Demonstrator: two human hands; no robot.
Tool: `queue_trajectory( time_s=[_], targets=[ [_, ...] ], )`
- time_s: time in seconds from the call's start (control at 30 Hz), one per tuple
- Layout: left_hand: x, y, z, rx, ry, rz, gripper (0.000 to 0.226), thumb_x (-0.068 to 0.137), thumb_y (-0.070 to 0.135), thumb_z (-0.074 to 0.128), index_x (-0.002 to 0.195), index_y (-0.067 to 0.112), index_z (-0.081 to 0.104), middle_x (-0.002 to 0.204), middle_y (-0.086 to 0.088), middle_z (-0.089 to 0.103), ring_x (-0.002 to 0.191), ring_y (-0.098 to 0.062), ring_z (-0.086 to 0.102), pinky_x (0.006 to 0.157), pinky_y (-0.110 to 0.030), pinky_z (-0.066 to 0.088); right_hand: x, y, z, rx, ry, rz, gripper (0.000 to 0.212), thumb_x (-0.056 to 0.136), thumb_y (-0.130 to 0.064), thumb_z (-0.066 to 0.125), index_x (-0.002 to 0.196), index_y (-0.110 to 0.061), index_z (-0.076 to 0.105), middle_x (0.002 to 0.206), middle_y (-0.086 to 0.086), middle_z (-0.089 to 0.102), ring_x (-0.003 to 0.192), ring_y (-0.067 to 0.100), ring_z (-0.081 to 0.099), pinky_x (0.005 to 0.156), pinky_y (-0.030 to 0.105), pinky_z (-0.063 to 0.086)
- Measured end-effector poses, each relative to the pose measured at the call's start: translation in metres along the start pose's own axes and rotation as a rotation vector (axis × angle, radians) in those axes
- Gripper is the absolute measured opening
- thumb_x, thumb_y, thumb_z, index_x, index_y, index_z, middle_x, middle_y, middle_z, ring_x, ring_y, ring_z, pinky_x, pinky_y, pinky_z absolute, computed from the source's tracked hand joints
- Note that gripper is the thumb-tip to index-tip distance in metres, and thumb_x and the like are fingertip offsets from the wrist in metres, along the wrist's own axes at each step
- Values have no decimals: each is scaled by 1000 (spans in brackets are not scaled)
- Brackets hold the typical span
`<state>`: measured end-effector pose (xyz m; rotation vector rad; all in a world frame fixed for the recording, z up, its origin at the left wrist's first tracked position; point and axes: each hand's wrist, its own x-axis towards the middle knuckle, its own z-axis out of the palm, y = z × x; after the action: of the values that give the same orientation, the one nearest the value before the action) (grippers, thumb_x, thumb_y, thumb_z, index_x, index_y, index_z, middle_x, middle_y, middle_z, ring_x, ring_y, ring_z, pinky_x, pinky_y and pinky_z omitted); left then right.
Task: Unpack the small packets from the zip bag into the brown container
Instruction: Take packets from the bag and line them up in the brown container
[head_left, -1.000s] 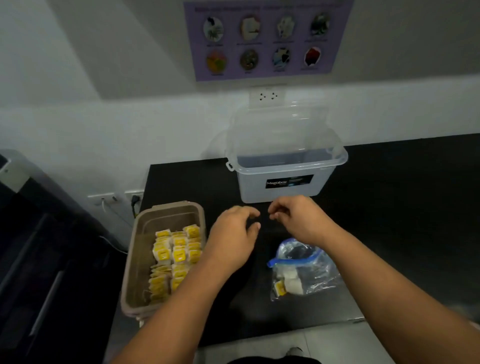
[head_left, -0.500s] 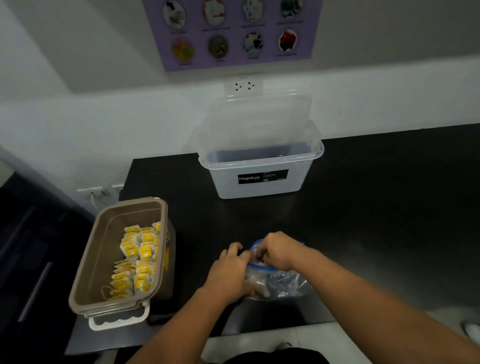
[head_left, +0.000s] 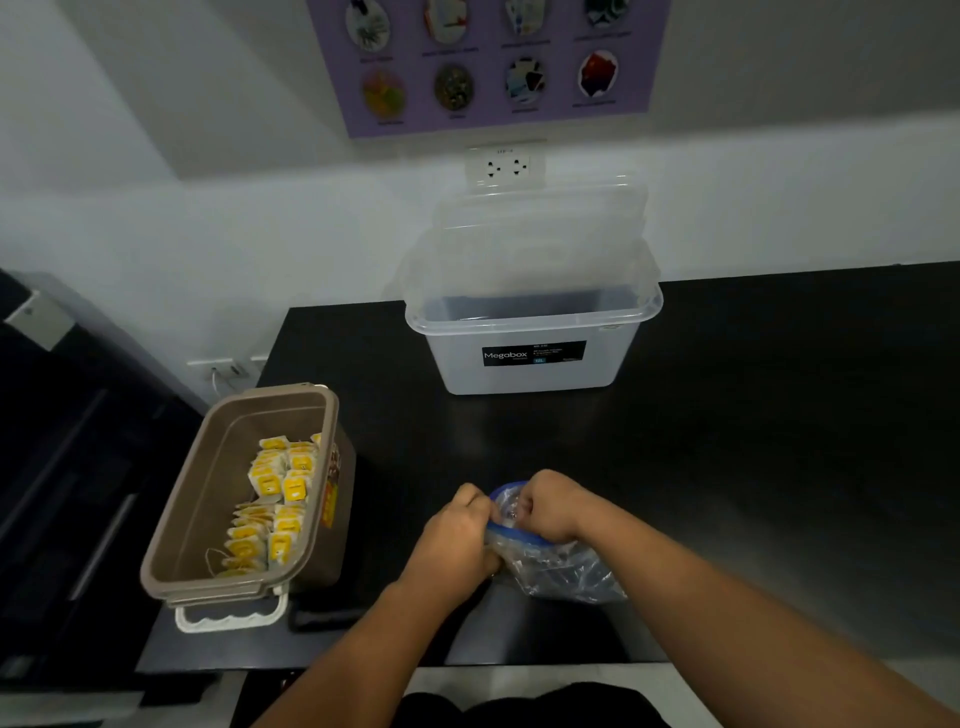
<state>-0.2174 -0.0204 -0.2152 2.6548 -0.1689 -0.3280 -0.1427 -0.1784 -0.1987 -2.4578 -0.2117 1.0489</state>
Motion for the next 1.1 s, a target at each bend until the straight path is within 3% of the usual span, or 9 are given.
queue_trajectory(
  time_s=[0.07,0.2,0.33,0.43,0.53,0.63,0.8,0.9,1.1],
  targets=[
    [0,-2,0,-19,-8,-21,45,79,30,81,117,23,59,117,12,43,93,-5,54,88,-22,51,-2,3,-4,50,38,-6,5,92,-17,70,89,-13,73,94,2,72,87,15,69,86,34,59],
    [0,-8,-5,7,-57,-41,58,71,39,84,122,24,60,119,14,43,99,-7,54,91,-26,51,-6,12,-16,179,181,-20,16,94,-14,69,83,-24,62,93,1,67,84,14,65,75,30,54],
    [4,-8,-25,88,-185,-17,50,76,39,73,124,30,63,126,11,46,113,-11,46,101,-33,46,-12,19,-29,291,283,-54,15,94,-16,69,87,-27,63,99,0,67,94,18,66,85,38,60],
    [17,-1,-40,127,-61,5,36,87,26,64,122,31,66,127,9,51,115,-16,49,103,-37,46,-17,25,-35,351,329,-79,16,95,-16,68,92,-31,62,100,-2,67,96,15,66,80,33,58],
    [40,12,-49,118,22,87,24,95,21,59,113,30,72,114,9,63,106,-13,58,93,-30,50,-21,30,-34,370,333,-107,16,96,-16,68,94,-31,63,97,-5,68,93,11,66,78,29,57],
    [60,26,-53,220,-206,182,19,96,23,59,104,30,75,102,11,72,92,-9,66,87,-33,55,-23,34,-27,316,341,-106,17,96,-16,68,92,-32,63,96,-5,67,92,11,65,85,34,59],
    [75,29,-46,557,-579,313,22,91,18,63,106,28,76,102,7,72,88,-14,66,83,-37,56,-24,33,-15,161,262,-64,16,98,-16,62,104,-30,64,104,-3,63,91,13,64,82,33,58],
    [79,25,-42,573,-657,318,28,89,15,63,109,29,76,103,7,73,87,-14,65,81,-36,55,-23,34,-6,64,221,-43,21,98,-17,63,116,-26,66,113,0,63,97,16,63,85,33,56],
    [85,20,-38,583,-812,274,28,82,7,67,105,22,72,98,3,72,87,-19,67,79,-37,55,-12,32,0,-54,134,10,23,96,-16,64,119,-22,66,122,7,61,106,24,63,95,41,56]
  ],
)
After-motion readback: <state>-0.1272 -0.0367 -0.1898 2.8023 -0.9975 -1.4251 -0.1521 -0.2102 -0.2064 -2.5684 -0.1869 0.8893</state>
